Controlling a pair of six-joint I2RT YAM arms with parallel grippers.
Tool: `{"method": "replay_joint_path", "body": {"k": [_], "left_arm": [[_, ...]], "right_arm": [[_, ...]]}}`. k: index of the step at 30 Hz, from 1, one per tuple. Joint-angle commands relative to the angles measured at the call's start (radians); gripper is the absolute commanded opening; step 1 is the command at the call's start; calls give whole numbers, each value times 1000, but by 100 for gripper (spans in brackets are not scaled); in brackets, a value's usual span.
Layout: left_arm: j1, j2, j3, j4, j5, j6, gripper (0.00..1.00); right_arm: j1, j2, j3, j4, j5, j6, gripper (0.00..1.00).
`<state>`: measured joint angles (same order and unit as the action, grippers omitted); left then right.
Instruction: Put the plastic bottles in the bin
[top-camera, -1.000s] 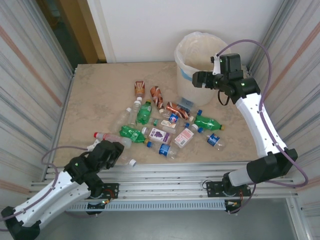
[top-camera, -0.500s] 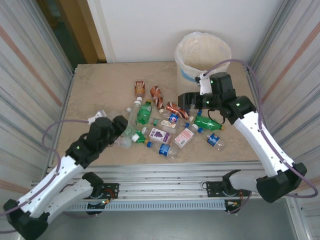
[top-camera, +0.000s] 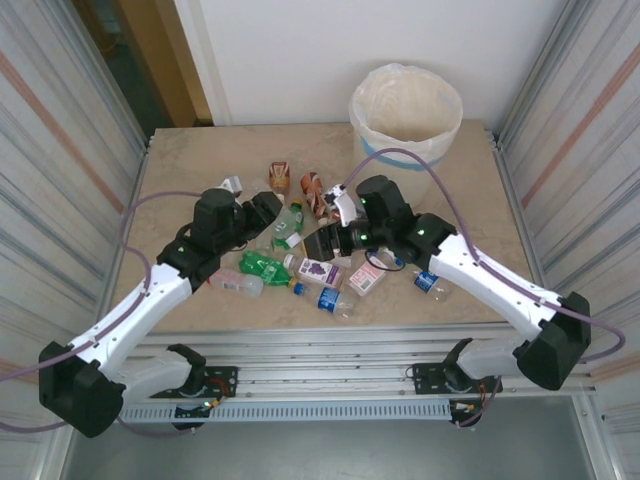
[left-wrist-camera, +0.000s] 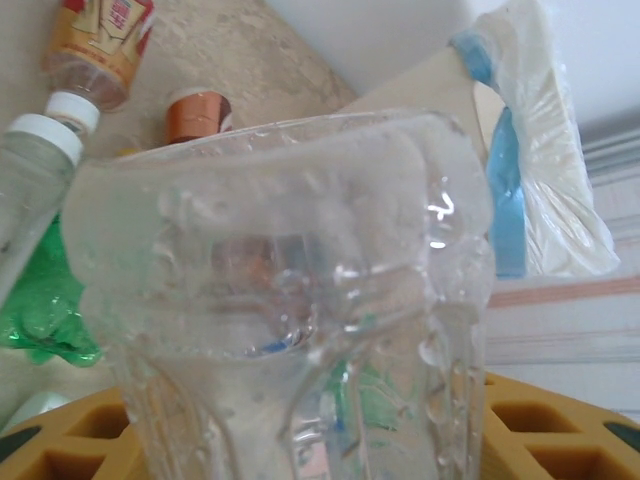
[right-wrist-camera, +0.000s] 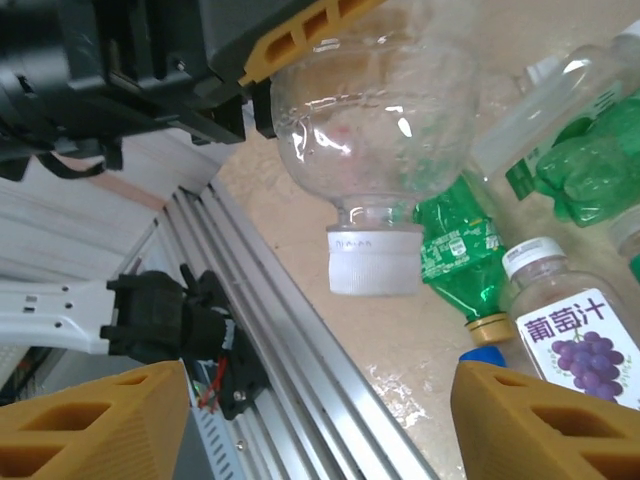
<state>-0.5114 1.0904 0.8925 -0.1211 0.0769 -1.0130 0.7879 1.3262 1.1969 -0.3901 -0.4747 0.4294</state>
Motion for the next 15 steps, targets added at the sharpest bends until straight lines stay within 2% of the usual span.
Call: {"method": "replay_joint_path", "body": {"k": [1,8,15], "left_arm": [[7,-6,43,30,65,41,44],[7,-22,18,55,98,23,44],[7,-6,-8,89,118,-7,44]], "right_arm": [[19,43,39,17,30,-49,65],[24,135,75,44,42,-60,60],[39,192,114,70,20,-58,49]]}}
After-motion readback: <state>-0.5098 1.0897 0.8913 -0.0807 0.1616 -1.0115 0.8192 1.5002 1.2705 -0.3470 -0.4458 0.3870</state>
